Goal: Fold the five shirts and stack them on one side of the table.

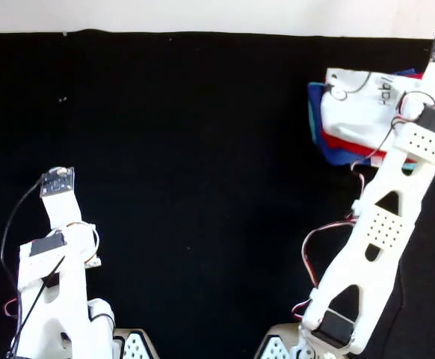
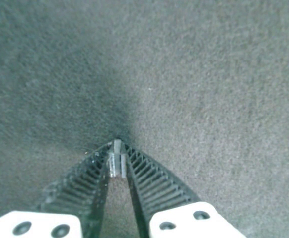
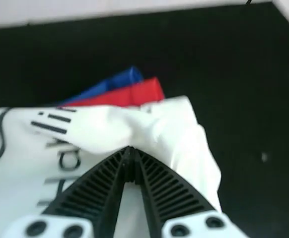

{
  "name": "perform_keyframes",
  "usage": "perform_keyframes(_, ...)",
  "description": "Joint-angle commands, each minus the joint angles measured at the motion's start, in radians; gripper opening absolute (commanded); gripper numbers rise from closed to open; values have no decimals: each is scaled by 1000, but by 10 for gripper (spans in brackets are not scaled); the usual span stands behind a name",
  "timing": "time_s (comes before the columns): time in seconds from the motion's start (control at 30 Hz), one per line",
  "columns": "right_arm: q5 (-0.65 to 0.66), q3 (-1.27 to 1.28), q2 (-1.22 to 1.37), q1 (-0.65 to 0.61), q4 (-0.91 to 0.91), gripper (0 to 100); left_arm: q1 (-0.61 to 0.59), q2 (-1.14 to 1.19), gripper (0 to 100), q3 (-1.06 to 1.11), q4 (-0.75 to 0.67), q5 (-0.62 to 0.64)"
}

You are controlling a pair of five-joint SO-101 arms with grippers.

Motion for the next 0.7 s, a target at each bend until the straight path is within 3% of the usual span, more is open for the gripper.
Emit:
perform_keyframes(0.0, -9, -36, 13, -16, -228, 9, -4, -4, 12, 2, -20, 8)
perform_keyframes(0.23, -6, -36, 56, -51, -499, 9, -4, -4, 12, 2, -20, 8)
perform_keyframes(0.67, -2, -31, 61, -25, -550, 10, -4, -2, 12, 2, -20, 8)
